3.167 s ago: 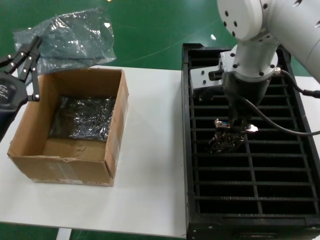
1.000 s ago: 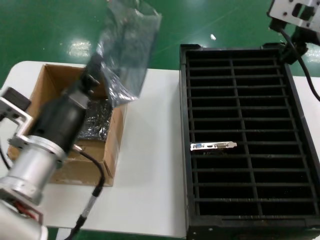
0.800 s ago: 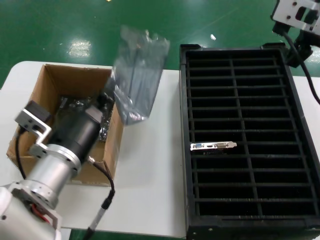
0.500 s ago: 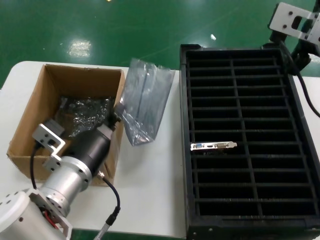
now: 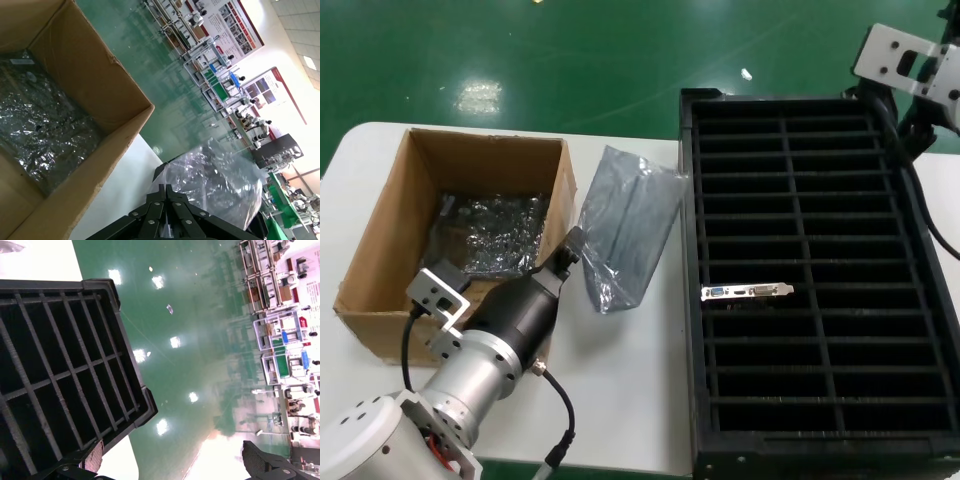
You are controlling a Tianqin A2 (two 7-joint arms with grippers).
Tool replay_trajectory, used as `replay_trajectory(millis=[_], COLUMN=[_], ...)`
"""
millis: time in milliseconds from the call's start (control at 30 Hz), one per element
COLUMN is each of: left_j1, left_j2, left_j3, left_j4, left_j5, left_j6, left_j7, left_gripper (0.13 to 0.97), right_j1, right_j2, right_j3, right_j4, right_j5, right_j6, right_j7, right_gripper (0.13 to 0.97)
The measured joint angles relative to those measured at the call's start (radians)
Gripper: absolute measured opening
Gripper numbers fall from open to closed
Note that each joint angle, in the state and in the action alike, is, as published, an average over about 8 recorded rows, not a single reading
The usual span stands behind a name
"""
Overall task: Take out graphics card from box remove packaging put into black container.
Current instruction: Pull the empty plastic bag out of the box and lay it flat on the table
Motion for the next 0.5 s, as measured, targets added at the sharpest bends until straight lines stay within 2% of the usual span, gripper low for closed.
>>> replay_trajectory(millis=[333,500], left_j1=[0.011,0.021], left_j2=[0.012,0.031], left_j3=[-0.018,-0.06], left_j4=[-0.012,-0.041], left_j5=[0.027,0.07], left_j6=[0.014,0.043], left_j7=[-0.01,-0.005], left_gripper=[0.186,0.241], right_j1=[-0.061,-0.129], right_j2=[-0.013,-0.025], right_j3=[0.069,0.117], right_j4=[0.052,0.131], right_j5=[-0.03,-0.063], right_j6=[0.015,0.031], right_j7=[-0.01,-0.003], right_gripper=[0.966,0.966])
